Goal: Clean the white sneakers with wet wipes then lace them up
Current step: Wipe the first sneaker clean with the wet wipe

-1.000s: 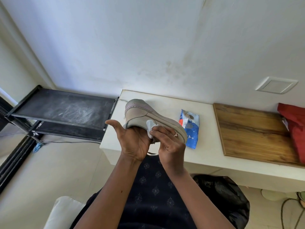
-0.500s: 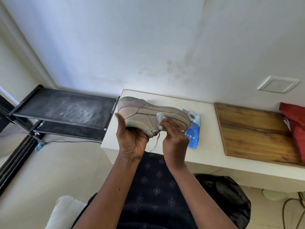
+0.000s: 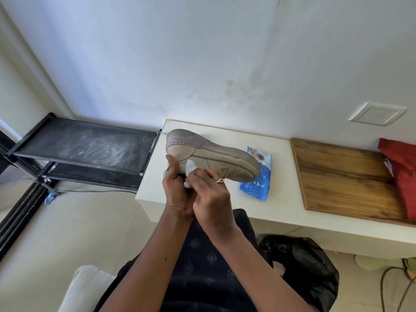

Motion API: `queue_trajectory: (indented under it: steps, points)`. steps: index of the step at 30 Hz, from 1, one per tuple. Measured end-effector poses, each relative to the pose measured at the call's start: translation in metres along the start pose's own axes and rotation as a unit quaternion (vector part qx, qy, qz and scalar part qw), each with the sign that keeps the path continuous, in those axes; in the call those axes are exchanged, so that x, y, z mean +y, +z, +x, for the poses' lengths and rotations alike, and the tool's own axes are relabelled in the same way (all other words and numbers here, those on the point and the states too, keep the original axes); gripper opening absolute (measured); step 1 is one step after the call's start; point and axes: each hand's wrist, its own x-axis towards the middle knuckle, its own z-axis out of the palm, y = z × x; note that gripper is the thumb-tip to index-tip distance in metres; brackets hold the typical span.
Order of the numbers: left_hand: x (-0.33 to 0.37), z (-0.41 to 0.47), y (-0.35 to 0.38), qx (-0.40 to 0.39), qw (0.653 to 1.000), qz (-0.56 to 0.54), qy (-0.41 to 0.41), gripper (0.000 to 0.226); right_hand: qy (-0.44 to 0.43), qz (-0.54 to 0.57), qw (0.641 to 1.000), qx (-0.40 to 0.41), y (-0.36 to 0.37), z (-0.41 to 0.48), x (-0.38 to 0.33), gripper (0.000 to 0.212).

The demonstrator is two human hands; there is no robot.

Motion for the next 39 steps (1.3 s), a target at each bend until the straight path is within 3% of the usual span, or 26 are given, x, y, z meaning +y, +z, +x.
queue_trajectory:
  steps: [3,6,12,14,19,25,30,35,39]
  points:
    - [0.000,0.002,0.001,0.024,0.999,-0.027,0.007,0.066,-0.023,-0.035,0.999,-0.012,-0.001,0.000,0.006,0.015]
    - [0.003,0.006,0.000,0.052,0.992,-0.094,0.060,0.051,0.028,-0.036,0.999,0.017,-0.010,0.009,0.016,0.029]
    - [0.003,0.004,0.001,0.032,0.992,-0.100,0.071,0.052,0.157,-0.051,0.981,0.102,-0.021,0.032,0.025,0.017]
    - [0.002,0.002,0.004,0.024,0.994,-0.082,0.066,0.054,0.184,-0.067,0.976,0.099,-0.017,0.039,0.014,0.022]
    - [-0.003,-0.002,-0.002,0.024,0.998,-0.023,0.050,0.051,0.162,-0.060,0.981,0.084,-0.012,0.047,-0.009,0.013]
    - [-0.004,-0.005,0.004,-0.016,0.998,0.025,0.048,0.059,0.063,-0.075,0.994,0.058,-0.003,0.029,-0.017,0.024]
    - [-0.003,-0.008,0.009,0.015,0.998,-0.047,0.029,0.050,0.112,-0.072,0.987,0.088,-0.014,0.025,0.007,0.015]
    - [-0.001,-0.006,0.010,0.021,0.998,-0.017,0.054,0.045,0.245,-0.102,0.961,0.085,-0.032,0.026,0.039,0.005]
    - [-0.001,-0.007,0.012,0.018,0.999,-0.013,0.040,0.055,0.207,-0.039,0.971,0.112,-0.033,0.033,0.021,0.005]
